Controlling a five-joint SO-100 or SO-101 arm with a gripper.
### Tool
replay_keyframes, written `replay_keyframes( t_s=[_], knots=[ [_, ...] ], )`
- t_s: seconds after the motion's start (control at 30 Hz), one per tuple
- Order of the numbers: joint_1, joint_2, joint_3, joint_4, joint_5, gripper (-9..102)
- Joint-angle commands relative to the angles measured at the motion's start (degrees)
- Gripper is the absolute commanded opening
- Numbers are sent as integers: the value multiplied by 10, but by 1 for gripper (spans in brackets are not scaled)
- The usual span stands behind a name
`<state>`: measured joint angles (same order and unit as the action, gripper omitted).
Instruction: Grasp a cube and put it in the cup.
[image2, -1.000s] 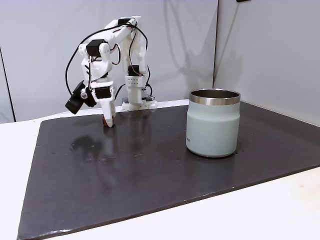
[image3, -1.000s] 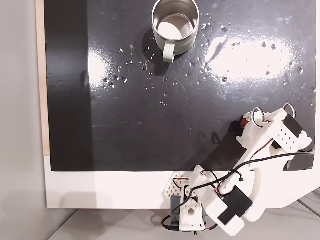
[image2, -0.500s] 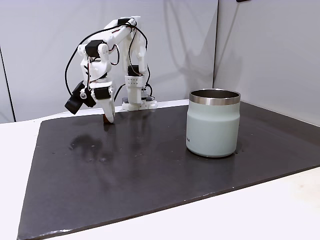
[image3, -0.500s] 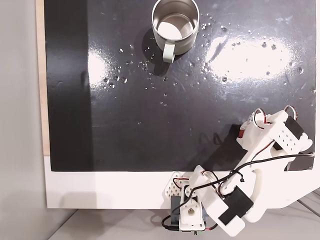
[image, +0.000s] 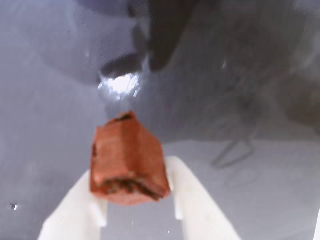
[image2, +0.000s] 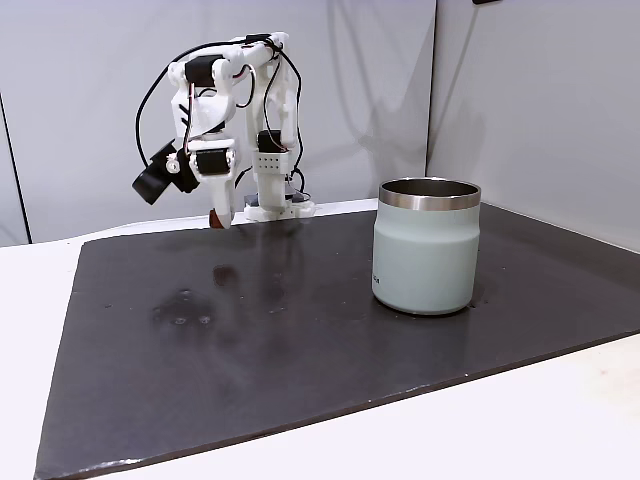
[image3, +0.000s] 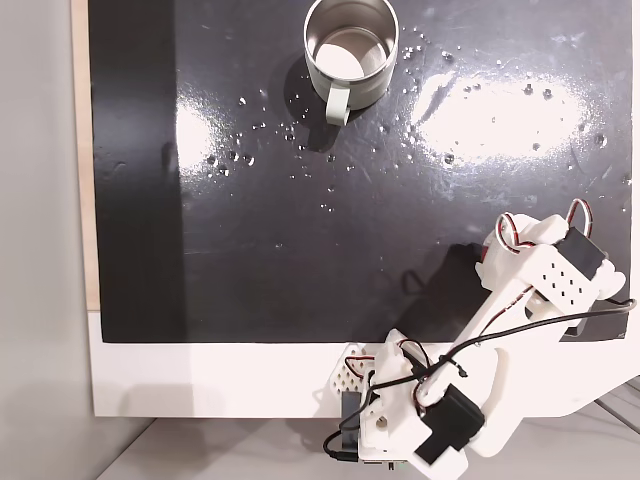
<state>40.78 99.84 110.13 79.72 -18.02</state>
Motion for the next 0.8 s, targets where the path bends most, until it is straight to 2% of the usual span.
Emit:
replay_keyframes(
  t_s=[0.0,0.43,0.77],
  knots=[
    [-26,55,-33,20,17,9],
    [-137,258,-95,116,64,9],
    [-197,329,-190,163,93,9]
  ],
)
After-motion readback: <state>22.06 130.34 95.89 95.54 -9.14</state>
